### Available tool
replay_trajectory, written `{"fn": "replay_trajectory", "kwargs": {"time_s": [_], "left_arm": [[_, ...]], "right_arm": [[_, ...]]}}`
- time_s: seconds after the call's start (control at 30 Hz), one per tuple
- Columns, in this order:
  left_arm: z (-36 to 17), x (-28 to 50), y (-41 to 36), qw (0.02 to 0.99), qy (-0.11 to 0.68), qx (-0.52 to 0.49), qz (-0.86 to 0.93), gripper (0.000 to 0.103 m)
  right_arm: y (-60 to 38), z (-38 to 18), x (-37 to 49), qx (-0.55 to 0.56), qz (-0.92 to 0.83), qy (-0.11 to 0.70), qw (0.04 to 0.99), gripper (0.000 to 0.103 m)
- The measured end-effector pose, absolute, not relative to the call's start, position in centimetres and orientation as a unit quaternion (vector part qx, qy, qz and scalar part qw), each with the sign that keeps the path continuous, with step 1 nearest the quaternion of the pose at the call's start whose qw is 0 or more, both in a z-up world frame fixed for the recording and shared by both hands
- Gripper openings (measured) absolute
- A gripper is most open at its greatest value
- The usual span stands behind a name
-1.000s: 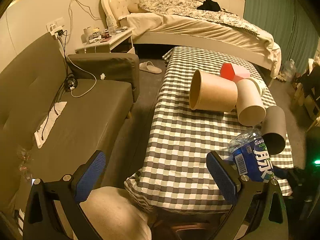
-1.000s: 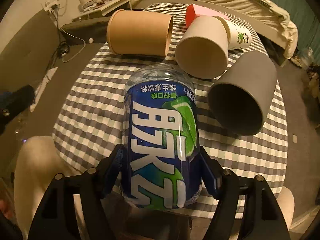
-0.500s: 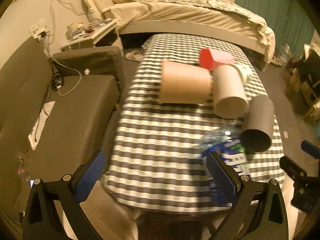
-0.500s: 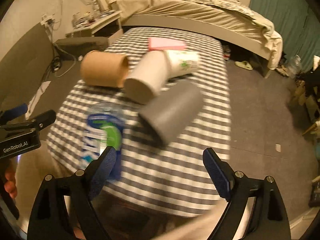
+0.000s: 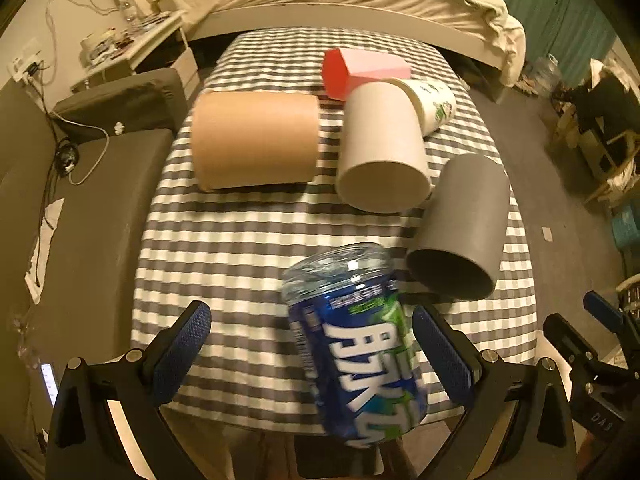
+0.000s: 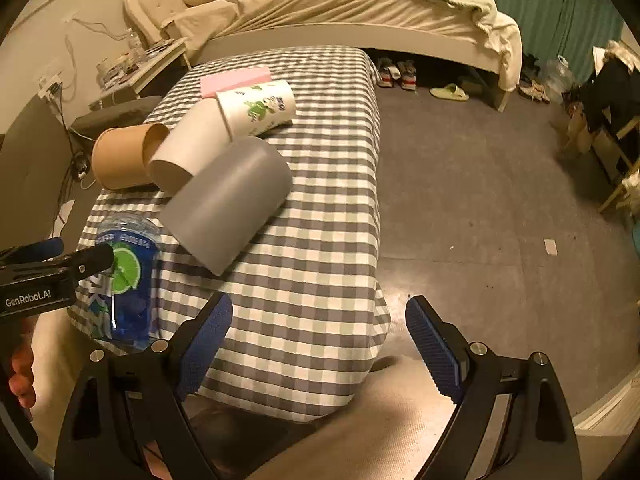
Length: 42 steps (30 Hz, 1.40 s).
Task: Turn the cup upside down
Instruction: 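Close the left tool on the bottle while the right tool releases it, then rotate the held bottle with the left tool, turning it over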
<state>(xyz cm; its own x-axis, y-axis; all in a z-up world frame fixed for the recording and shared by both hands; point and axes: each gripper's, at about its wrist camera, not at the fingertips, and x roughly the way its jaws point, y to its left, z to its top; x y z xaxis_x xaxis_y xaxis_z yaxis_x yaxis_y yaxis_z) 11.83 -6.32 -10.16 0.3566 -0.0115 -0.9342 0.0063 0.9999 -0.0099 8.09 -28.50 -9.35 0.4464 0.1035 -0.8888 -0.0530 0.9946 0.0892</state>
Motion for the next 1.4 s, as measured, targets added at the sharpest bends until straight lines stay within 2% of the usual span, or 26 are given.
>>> {"fn": "replay_trajectory", "kwargs": {"time_s": [0.43, 0.6, 0.67, 0.7, 0.9, 1.2, 1.4], "left_arm": [[-12.0, 12.8, -6.7, 0.813, 0.581, -0.009, -0.038, 0.102], [-12.1, 13.0, -6.7, 0.810, 0.584, -0.014, -0.054, 0.090], [-12.2, 13.1, -6.6, 0.808, 0.586, -0.016, -0.058, 0.080], [-12.3, 13.1, -6.6, 0.805, 0.589, -0.017, -0.060, 0.078], [-11.7, 12.9, -6.4, 0.811, 0.581, -0.018, -0.066, 0.077], [-7.8, 12.4, -6.2, 0.851, 0.523, 0.019, -0.045, 0.076], [-7.5, 11.6, -6.8, 0.862, 0.504, 0.040, -0.038, 0.075]], "right_arm": [[-28.6, -9.9, 9.3, 0.029, 0.043, 0.528, 0.848, 0.088], [-28.3, -10.1, 9.7, 0.037, 0.044, 0.532, 0.845, 0.088], [-28.1, -10.1, 9.9, 0.035, 0.043, 0.531, 0.845, 0.088], [-28.0, -10.0, 9.9, 0.034, 0.044, 0.531, 0.846, 0.088], [-27.7, -10.0, 9.9, 0.031, 0.044, 0.531, 0.846, 0.088], [-28.1, -9.1, 9.2, 0.033, 0.038, 0.523, 0.851, 0.088], [-28.6, -8.9, 8.7, 0.036, 0.032, 0.522, 0.852, 0.088]]}}
